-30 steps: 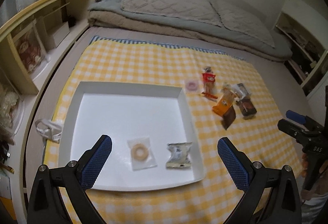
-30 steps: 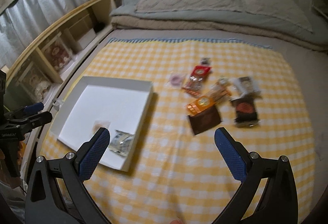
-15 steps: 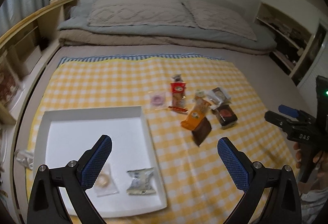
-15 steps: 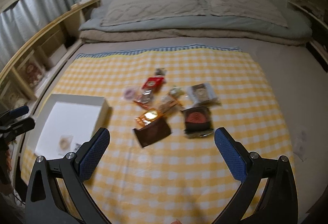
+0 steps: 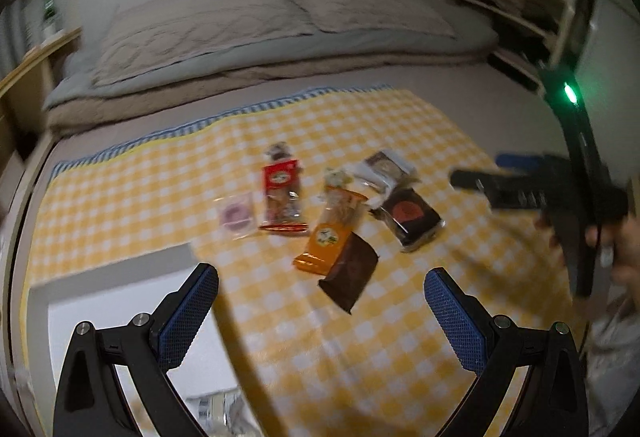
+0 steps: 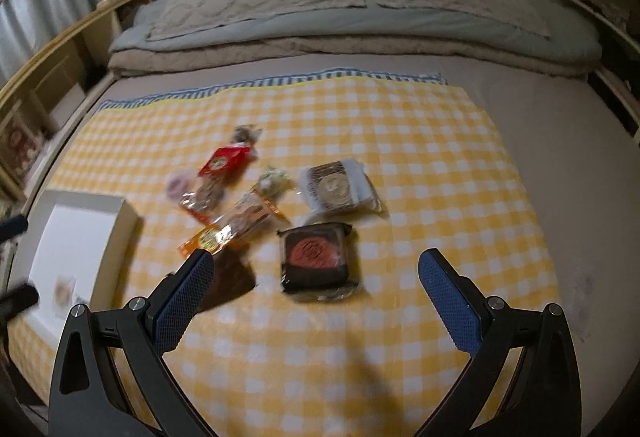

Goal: Organize snacks
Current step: 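Grasp the brown-wrapped cake with the left tool while the right tool grasps the red-topped cake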

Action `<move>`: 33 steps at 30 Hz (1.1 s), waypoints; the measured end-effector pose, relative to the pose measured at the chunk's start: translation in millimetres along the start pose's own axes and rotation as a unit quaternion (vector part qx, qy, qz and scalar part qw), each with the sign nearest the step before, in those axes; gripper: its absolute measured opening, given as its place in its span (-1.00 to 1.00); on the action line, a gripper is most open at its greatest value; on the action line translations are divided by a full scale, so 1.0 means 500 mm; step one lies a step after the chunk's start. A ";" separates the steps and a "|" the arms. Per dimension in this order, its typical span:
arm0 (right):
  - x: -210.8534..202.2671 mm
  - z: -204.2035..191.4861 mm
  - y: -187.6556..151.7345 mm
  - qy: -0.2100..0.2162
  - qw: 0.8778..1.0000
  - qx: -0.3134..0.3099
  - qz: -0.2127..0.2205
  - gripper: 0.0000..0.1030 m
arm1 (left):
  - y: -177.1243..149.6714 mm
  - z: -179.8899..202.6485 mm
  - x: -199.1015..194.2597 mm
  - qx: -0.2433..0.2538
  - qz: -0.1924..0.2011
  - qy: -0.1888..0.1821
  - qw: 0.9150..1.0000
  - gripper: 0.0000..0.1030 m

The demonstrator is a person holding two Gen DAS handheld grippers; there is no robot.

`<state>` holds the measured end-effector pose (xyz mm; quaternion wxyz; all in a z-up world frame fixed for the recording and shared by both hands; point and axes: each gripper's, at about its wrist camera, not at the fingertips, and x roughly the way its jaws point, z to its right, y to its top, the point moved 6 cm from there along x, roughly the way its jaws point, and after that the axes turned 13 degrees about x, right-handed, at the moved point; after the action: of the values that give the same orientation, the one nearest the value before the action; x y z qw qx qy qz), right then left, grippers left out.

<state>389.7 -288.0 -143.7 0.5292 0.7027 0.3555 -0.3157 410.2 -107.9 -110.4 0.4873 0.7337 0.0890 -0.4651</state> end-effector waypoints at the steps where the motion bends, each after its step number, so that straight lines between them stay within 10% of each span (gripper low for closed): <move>1: 0.012 0.004 0.004 0.000 1.000 0.005 -0.002 1.00 | 0.000 0.007 0.023 0.016 -0.003 -0.005 1.000 1.00; 16: 0.189 0.014 -0.005 0.022 0.998 0.009 -0.064 1.00 | -0.054 0.121 0.290 0.250 -0.019 -0.041 0.967 0.99; 27: 0.262 -0.007 -0.064 0.027 0.990 0.009 -0.136 0.99 | -0.055 0.145 0.439 0.291 -0.053 -0.005 0.955 0.63; 33: 0.281 -0.009 -0.098 -0.001 0.988 -0.023 -0.155 0.37 | -0.055 0.155 0.481 0.308 -0.072 0.014 0.949 0.65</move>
<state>426.0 -251.4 -283.3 0.4900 0.6263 0.4669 -0.3868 480.8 -233.2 -319.9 0.2016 0.8461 0.0004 -0.4934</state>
